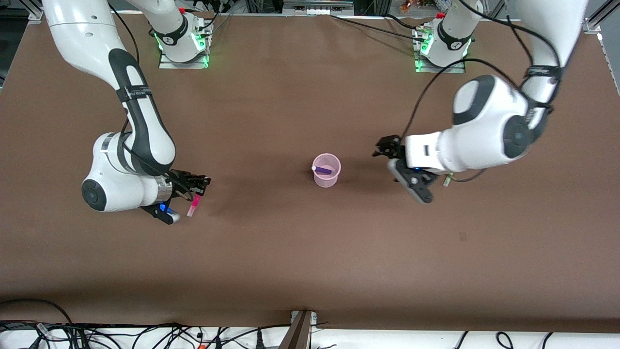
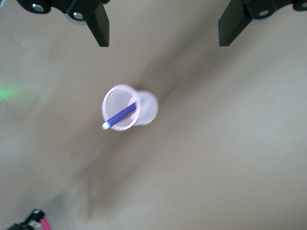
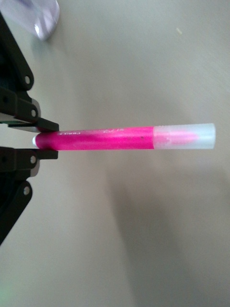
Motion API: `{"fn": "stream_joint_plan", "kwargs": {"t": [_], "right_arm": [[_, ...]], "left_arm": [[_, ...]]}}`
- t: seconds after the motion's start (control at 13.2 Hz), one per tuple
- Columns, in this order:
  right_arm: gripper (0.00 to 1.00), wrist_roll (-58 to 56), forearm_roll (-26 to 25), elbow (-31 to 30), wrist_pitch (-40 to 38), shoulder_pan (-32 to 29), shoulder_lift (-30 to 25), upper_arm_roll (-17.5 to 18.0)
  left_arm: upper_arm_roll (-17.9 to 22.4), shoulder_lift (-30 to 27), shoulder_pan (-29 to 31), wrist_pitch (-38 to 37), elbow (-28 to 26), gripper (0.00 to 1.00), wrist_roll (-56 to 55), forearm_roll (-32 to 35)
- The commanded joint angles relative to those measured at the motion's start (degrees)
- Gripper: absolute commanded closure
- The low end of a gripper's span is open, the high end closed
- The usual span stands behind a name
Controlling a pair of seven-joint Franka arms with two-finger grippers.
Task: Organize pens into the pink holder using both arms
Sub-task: 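Withdraw the left gripper while the right gripper lifts the magenta marker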
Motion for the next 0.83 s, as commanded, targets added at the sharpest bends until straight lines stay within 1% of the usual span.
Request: {"fn": "stream_joint_plan", "kwargs": {"t": [0.0, 0.15, 0.23, 0.3, 0.46, 0.61, 0.68, 0.76], "right_arm": [[1.00, 11.82, 5.26, 3.45, -2.60, 1.68, -0.25, 2.91], [1.00, 21.05, 8.09, 4.69, -1.99, 1.77, -0.86, 7.12], [1.00, 25.53, 10.10, 5.91, -1.72, 2.20, -0.86, 9.23], [1.00, 29.49, 12.21, 7.32, -0.59, 2.90, -0.86, 10.38], [1.00, 35.57, 16.86, 7.94, 3.71, 6.32, -0.86, 10.57], [1.00, 40.41, 21.70, 7.94, 10.20, 10.01, -0.69, 10.57], [1.00, 43.48, 23.38, 7.86, 13.10, 12.20, -0.60, 10.57], [1.00, 46.47, 25.31, 7.77, 16.44, 14.75, -0.43, 10.57]], "left_arm": [[0.43, -1.84, 3.60, -12.01, 6.30, 0.00, -0.95, 5.93], [0.43, -2.02, 3.70, -18.88, 12.01, 0.00, -6.11, 14.19], [0.34, -1.93, 3.52, -23.00, 14.57, 0.00, -7.97, 17.10], [0.34, -1.93, 3.09, -27.13, 16.68, 0.00, -8.16, 19.39], [0.26, -2.02, 3.17, -33.22, 19.94, 0.00, -8.08, 24.14], [0.69, -2.28, 2.90, -35.61, 23.97, 0.00, -8.07, 28.01], [3.13, -3.33, 2.82, -35.44, 24.17, 0.00, -8.07, 28.29], [7.33, -4.90, 1.34, -34.48, 23.91, 0.00, -8.16, 27.51]]}}
